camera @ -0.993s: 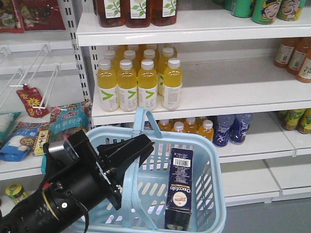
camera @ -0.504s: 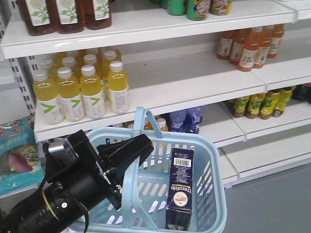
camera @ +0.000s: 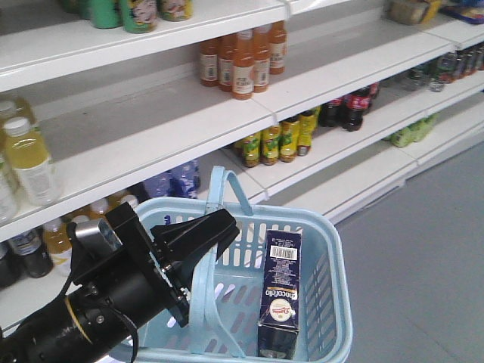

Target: Left arm holds basket, right arm returns cookies

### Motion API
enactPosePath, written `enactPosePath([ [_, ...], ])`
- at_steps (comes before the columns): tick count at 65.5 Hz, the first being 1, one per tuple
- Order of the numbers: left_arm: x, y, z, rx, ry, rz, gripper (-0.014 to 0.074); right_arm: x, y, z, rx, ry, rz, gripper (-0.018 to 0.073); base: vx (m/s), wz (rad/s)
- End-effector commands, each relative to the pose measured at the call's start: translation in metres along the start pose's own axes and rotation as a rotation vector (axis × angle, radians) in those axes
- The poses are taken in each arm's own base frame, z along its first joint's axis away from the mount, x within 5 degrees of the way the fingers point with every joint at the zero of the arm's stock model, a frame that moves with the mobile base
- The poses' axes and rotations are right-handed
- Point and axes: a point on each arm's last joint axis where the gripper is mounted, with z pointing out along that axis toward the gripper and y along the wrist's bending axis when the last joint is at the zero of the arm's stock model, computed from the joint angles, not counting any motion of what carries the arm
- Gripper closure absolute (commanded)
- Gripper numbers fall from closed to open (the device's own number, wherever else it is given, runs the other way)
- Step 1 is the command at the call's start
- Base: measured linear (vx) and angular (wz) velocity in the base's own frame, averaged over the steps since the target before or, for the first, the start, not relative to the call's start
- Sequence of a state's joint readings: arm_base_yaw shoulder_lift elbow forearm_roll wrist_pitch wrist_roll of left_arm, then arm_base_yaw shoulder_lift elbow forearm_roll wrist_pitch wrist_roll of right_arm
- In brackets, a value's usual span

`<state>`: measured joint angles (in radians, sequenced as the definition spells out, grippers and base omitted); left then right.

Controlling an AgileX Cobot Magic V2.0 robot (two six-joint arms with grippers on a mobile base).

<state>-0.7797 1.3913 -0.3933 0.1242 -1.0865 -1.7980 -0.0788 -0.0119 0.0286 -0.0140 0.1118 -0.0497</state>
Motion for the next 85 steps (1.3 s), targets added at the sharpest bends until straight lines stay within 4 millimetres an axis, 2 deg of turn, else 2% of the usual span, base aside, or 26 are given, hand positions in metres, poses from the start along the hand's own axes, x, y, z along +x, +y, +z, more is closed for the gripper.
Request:
enactPosePath([
  [1,0.0085,-0.0393,-0.0017,0.338,0.071,0.0,0.0599,-0.0014,-0.0001,0.0002,0.005,-0.064,-0.009,0.0565,0.0,-0.71],
  [55,0.0085,-0.0393,-0.0017,0.338,0.071,0.0,0.0599,-0.0015,-0.0001,0.0002,0.005,-0.065,-0.009,0.0565,0.0,-0.7],
  [85,0.0085,-0.0393,-0.0017,0.338,0.071,0.0,0.0599,-0.0015,-0.0001,0.0002,0.005,-0.065,-0.009,0.0565,0.05,-0.42],
])
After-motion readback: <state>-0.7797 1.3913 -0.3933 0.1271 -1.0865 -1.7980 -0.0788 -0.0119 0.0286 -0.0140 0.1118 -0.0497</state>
